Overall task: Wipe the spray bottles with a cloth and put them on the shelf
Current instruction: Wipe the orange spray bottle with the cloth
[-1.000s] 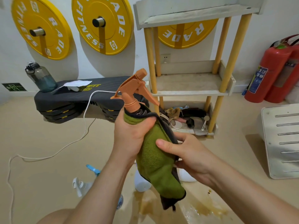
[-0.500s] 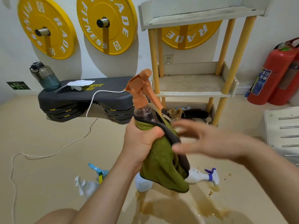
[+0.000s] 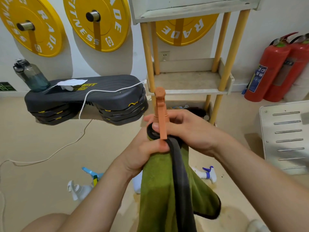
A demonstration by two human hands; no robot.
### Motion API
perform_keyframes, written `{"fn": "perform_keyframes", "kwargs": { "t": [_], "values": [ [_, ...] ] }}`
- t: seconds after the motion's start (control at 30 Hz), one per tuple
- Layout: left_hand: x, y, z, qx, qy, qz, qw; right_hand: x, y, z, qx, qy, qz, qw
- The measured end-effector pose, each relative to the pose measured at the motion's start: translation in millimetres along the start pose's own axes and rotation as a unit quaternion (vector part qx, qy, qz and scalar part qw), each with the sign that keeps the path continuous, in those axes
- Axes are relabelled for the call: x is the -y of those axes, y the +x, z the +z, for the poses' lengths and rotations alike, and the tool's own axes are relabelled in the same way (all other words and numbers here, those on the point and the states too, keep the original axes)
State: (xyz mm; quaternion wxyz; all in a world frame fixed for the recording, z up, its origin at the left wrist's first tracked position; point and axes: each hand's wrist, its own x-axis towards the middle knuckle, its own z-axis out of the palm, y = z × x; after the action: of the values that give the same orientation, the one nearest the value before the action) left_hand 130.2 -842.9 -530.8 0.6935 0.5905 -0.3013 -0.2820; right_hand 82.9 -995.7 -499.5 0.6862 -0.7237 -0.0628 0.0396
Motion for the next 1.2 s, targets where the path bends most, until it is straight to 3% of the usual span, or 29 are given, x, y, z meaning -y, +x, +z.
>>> {"fn": "perform_keyframes", "kwargs": {
  "t": [0.2,0.4,0.57,0.73,0.9,1.03,1.13,1.2],
  "values": [
    [-5.5,1.4,9.3,-0.009,0.045,-0.023,0.999,3.9,-5.0,6.9,-0.133,-0.010,-0.055,0.990],
    [3.1,1.6,21.5,-0.101,0.111,-0.041,0.988,2.2,-1.3,6.0,-0.302,-0.105,-0.119,0.940],
    [4.9,-1.1,27.4,-0.145,0.179,-0.024,0.973,0.7,-2.3,11.1,-0.372,-0.094,-0.146,0.912],
    [10.3,-4.0,37.8,-0.198,0.271,0.026,0.942,1.1,-1.3,7.7,-0.431,-0.032,-0.144,0.890],
    [22.4,-5.7,37.2,-0.159,0.360,0.084,0.915,-1.7,1.5,-1.5,-0.443,0.060,-0.132,0.885],
    [30.2,-4.8,22.6,-0.189,0.465,0.134,0.855,1.2,1.2,-19.0,-0.477,0.011,-0.135,0.868],
    [23.6,0.4,8.1,-0.218,0.521,-0.037,0.824,9.5,-1.4,-40.3,-0.491,-0.036,-0.116,0.863],
    [17.1,2.7,5.6,-0.224,0.538,-0.102,0.806,13.5,-3.7,-48.0,-0.465,-0.064,-0.096,0.878]
  ]
}}
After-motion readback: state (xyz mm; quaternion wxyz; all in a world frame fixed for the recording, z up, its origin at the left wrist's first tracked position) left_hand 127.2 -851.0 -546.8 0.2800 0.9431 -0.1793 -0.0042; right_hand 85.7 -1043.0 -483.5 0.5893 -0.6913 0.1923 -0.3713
